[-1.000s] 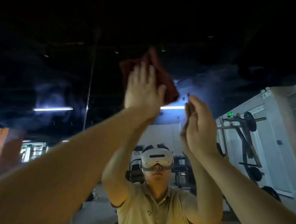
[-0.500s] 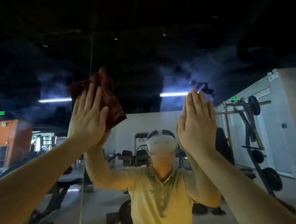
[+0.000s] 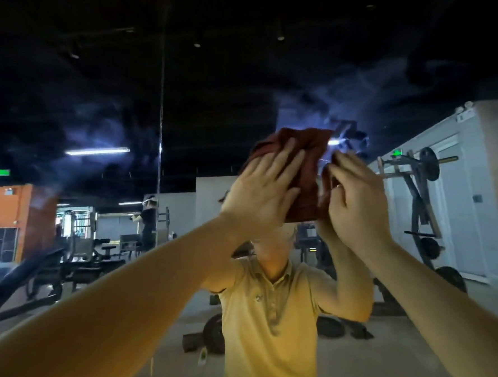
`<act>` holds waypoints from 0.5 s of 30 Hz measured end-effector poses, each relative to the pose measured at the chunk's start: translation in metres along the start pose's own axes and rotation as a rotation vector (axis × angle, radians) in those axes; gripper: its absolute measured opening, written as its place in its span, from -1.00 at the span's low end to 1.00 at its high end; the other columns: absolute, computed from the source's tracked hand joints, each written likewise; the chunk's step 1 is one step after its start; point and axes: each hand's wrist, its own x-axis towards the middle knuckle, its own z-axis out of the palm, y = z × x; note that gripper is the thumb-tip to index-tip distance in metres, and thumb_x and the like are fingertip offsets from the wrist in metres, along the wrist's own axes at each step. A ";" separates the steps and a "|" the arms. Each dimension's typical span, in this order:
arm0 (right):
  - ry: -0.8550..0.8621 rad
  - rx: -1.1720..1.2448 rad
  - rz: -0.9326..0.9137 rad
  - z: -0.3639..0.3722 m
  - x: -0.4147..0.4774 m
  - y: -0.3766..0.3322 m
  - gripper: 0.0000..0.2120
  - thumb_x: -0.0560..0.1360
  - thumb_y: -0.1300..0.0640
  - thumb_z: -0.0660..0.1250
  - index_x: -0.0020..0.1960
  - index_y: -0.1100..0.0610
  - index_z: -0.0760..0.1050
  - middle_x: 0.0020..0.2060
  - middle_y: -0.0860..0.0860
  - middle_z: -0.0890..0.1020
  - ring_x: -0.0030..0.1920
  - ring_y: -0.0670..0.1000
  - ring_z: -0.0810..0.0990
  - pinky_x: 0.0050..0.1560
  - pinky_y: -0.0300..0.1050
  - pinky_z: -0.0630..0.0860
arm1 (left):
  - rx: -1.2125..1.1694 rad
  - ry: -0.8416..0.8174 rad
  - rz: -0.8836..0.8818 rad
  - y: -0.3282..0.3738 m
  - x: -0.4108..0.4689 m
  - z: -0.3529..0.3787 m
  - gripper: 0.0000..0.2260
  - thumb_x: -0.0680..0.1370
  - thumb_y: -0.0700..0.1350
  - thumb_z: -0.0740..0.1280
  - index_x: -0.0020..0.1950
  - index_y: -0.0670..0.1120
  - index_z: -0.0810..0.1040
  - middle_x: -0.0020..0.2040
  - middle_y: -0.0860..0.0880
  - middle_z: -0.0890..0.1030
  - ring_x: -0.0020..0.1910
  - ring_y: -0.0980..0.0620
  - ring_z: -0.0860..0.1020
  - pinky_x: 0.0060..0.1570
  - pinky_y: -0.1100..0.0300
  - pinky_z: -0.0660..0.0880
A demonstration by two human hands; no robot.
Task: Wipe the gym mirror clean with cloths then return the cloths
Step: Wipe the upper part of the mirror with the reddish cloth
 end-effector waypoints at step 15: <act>-0.180 -0.223 -0.060 0.002 -0.094 0.024 -0.45 0.69 0.05 -0.02 0.67 0.15 0.17 0.68 0.08 0.10 0.69 0.09 -0.01 0.63 0.31 0.06 | -0.122 0.100 -0.444 0.039 -0.086 0.017 -0.41 0.76 0.11 -0.07 0.73 -0.11 -0.14 0.72 -0.14 -0.16 0.71 -0.08 -0.15 0.67 0.00 -0.21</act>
